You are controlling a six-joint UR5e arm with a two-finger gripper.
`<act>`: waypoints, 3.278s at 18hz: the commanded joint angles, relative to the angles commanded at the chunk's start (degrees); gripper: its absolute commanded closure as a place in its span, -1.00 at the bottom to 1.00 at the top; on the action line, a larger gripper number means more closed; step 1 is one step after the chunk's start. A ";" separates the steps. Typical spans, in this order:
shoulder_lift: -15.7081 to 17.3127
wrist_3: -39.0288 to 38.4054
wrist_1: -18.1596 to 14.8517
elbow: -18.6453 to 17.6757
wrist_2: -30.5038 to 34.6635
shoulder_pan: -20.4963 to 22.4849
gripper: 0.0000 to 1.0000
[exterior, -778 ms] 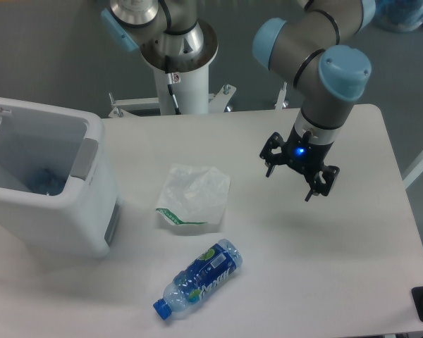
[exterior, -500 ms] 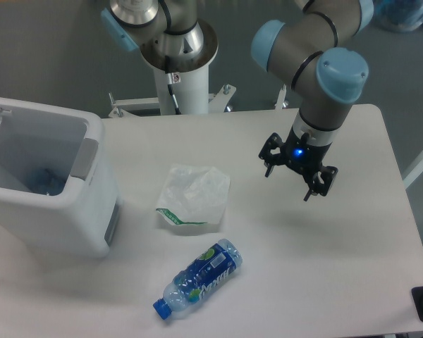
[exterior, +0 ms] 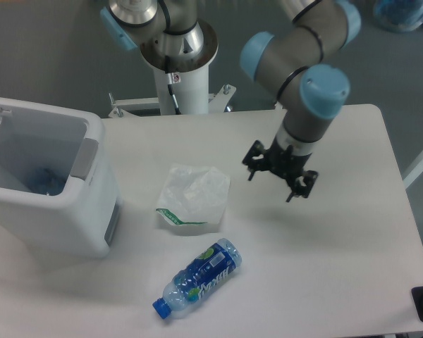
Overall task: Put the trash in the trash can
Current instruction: 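Move the gripper down toward the crumpled white paper wrapper, then close the gripper on the white paper wrapper and lift it, then carry the paper wrapper over the white trash bin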
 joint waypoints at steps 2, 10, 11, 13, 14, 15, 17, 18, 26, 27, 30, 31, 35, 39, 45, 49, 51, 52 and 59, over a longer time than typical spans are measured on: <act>-0.96 -0.09 -0.09 -0.35 0.09 -1.93 -1.00; -4.65 -3.60 0.79 -0.01 0.09 -7.30 -1.00; -5.27 -3.60 0.79 0.35 0.09 -7.57 -1.00; -6.06 -3.60 0.79 0.44 0.09 -8.45 -1.00; -6.33 -3.60 0.79 0.44 0.09 -8.54 -1.00; -6.85 -3.52 1.05 0.44 0.18 -8.54 -1.00; -7.82 -3.60 2.28 0.52 0.18 -8.62 -1.00; -8.17 -3.69 3.07 0.52 0.18 -9.23 -1.00; -8.09 -3.60 3.25 -1.23 0.88 -10.29 -0.29; -7.91 -3.43 3.25 -1.32 0.97 -10.38 -0.10; -7.56 -3.16 3.17 -1.58 1.58 -10.38 0.49; -7.30 -3.16 3.17 -1.76 1.76 -10.38 0.73; -6.16 -3.25 3.08 -1.67 2.20 -10.38 1.00; -4.75 -3.16 2.99 -1.41 2.03 -9.59 1.00; -0.80 5.52 2.20 -0.79 -0.51 -4.94 1.00; 2.71 4.23 0.80 -0.27 -6.93 -3.79 1.00; 4.56 2.47 0.27 0.87 -9.47 -2.92 1.00; 5.61 1.94 -0.69 1.75 -11.40 -2.30 1.00; 10.45 -9.03 -6.67 12.64 -26.17 -1.68 1.00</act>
